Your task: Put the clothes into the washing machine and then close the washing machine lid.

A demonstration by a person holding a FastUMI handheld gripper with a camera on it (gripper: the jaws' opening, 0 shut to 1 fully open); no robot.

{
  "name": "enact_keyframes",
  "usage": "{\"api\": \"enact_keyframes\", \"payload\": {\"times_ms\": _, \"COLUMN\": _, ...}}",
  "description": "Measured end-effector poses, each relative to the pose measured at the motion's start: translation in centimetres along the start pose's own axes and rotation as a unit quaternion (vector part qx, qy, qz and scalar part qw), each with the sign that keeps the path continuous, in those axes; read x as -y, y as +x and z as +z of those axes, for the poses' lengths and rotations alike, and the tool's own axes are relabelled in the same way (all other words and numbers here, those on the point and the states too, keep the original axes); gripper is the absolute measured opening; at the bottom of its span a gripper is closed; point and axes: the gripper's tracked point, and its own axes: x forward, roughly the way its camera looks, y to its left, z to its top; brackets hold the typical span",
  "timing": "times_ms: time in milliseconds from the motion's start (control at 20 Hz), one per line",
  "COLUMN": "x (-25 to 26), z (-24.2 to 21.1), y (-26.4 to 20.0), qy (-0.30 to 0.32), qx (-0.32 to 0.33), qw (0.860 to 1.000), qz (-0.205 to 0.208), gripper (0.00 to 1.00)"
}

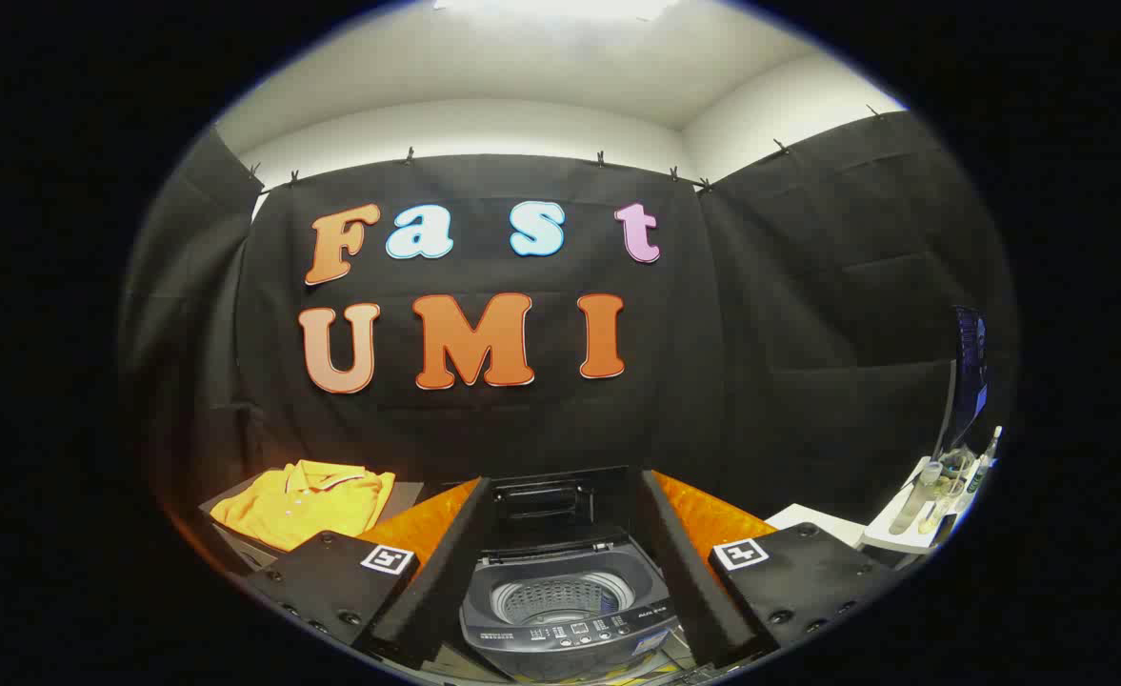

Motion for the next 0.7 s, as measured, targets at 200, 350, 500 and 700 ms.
{"api": "enact_keyframes", "payload": {"times_ms": 200, "x": 0.04, "z": 0.26, "y": -0.24, "qy": 0.001, "qx": 0.005, "qw": 1.000, "qz": 0.005, "gripper": 0.98}}
{"api": "enact_keyframes", "payload": {"times_ms": 350, "x": 0.25, "z": 0.43, "y": -0.54, "qy": 0.007, "qx": 0.012, "qw": 1.000, "qz": 0.009, "gripper": 0.98}}
{"api": "enact_keyframes", "payload": {"times_ms": 500, "x": 0.68, "z": 0.46, "y": -0.35, "qy": 0.009, "qx": 0.017, "qw": 1.000, "qz": 0.009, "gripper": 0.98}}
{"api": "enact_keyframes", "payload": {"times_ms": 700, "x": 0.61, "z": 0.70, "y": -0.18, "qy": 0.010, "qx": 0.022, "qw": 1.000, "qz": 0.017, "gripper": 0.98}}
